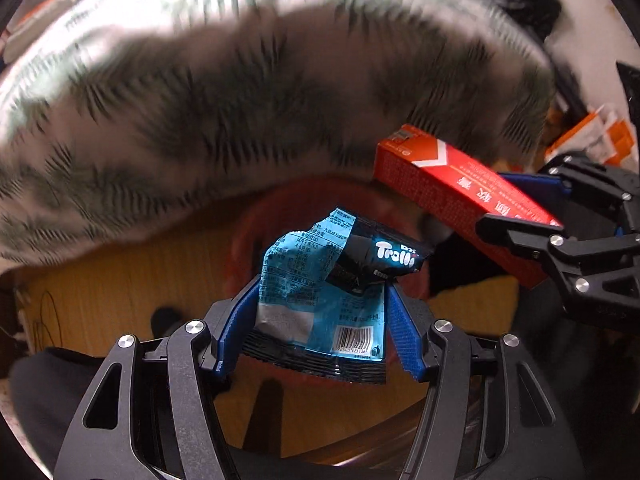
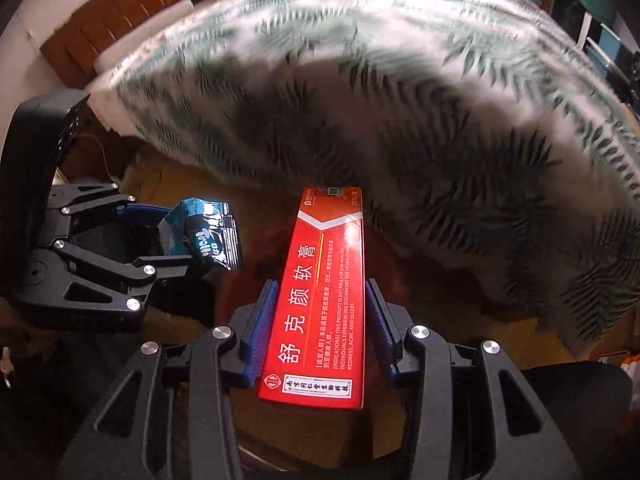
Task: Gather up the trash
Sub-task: 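Carry the wrapper and red box over the red bin, then open the left tool to drop the wrapper while the right tool releases the red box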
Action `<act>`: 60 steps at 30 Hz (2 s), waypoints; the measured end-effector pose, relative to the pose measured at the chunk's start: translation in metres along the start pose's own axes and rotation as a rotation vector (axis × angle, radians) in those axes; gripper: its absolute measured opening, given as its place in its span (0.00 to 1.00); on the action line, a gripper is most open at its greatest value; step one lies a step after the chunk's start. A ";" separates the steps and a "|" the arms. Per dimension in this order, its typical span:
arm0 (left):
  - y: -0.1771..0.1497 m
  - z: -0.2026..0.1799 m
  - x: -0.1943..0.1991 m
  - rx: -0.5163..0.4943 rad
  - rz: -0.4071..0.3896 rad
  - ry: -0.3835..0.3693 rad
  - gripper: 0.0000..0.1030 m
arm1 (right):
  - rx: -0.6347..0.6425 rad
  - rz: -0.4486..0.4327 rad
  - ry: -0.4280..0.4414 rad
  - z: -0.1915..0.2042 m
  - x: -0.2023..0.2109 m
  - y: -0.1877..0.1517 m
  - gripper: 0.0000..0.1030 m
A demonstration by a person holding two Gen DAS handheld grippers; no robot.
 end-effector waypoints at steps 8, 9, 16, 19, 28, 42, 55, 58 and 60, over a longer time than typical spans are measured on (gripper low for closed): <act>-0.034 0.018 -0.066 0.042 0.156 0.006 0.59 | 0.046 0.196 0.013 0.005 -0.065 -0.036 0.42; -0.036 0.019 -0.074 0.045 0.179 0.006 0.59 | 0.048 0.208 0.013 0.006 -0.069 -0.039 0.42; -0.049 0.028 -0.108 0.061 0.261 0.006 0.60 | 0.026 0.283 0.014 0.002 -0.095 -0.055 0.42; -0.050 0.029 -0.121 0.069 0.281 0.011 0.61 | 0.014 0.303 0.015 0.001 -0.099 -0.058 0.42; -0.056 0.030 -0.144 0.091 0.333 0.017 0.72 | 0.004 0.365 0.024 -0.005 -0.115 -0.068 0.42; -0.053 0.065 -0.132 0.166 0.317 0.149 0.90 | 0.024 0.398 0.051 0.001 -0.137 -0.075 0.42; -0.064 0.093 -0.110 0.242 0.294 0.204 0.94 | 0.055 0.419 0.083 0.016 -0.154 -0.075 0.52; -0.067 0.095 -0.110 0.261 0.288 0.195 0.94 | 0.046 0.422 0.078 0.017 -0.153 -0.075 0.62; -0.069 0.095 -0.110 0.273 0.282 0.185 0.94 | 0.038 0.411 0.070 0.017 -0.150 -0.073 0.75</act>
Point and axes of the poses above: each gripper's, at about its wrist camera, not at the fingertips, and x roughly against the way its jaws point, z to its left, y to its top, the point moved 8 cm from there along -x, roughly the way its jaws point, and after that the axes turned 13 degrees about -z, right-handed, at the moved point
